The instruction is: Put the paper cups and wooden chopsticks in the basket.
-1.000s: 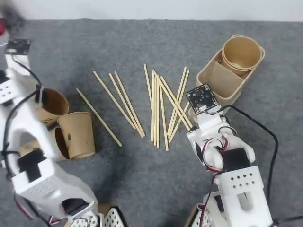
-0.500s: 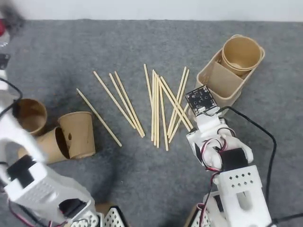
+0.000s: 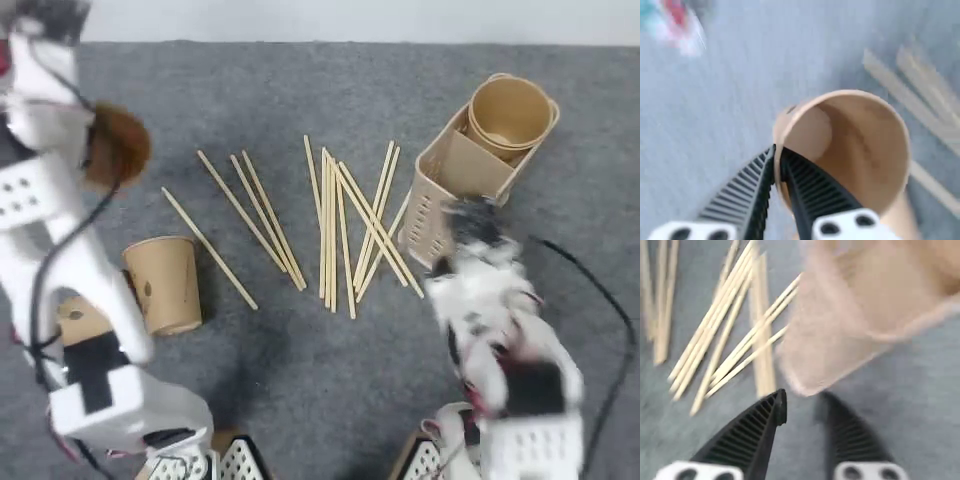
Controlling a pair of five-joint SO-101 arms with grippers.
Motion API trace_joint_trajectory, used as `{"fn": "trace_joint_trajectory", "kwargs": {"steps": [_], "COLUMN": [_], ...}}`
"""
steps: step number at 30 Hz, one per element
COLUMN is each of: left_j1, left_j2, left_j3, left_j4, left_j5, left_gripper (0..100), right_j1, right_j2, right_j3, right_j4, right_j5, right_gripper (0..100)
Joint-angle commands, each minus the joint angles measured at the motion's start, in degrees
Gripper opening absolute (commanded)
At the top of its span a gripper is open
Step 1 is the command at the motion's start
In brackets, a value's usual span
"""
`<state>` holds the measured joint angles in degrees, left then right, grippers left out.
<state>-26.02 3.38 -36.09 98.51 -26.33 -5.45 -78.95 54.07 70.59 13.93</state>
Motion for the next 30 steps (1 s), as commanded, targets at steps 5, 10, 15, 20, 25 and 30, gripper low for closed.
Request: {"fn": "trace_joint_trajectory", "kwargs": {"steps": [5, 10, 15, 20, 25, 30], "left_j1": [21.2, 36.0, 48.4, 56.2, 60.1, 62.9], "left_j2": [-6.4, -6.2, -1.2, 8.0, 14.2, 17.3], "left_j3": [-14.3, -13.9, -10.0, -9.5, -13.8, -19.7], "left_j4": [1.1, -9.4, -23.6, -30.8, -32.2, -32.2], "left_j5": [13.3, 23.9, 25.7, 25.6, 25.8, 25.8], "left_gripper": [1, 1, 1, 1, 1, 1], "right_j1": [24.3, 25.2, 28.4, 29.8, 29.8, 29.5], "right_j2": [-23.6, -24.4, -24.7, -25.0, -25.0, -25.0], "right_j3": [6.1, 18.8, 25.3, 28.9, 32.9, 33.4], "right_j4": [-7.8, -13.8, -18.8, -21.8, -26.9, -27.4], "right_j5": [0.6, -5.2, -13.8, -16.9, -16.9, -16.9], "right_gripper": [0.8, 0.8, 0.8, 0.8, 0.7, 0.7]}}
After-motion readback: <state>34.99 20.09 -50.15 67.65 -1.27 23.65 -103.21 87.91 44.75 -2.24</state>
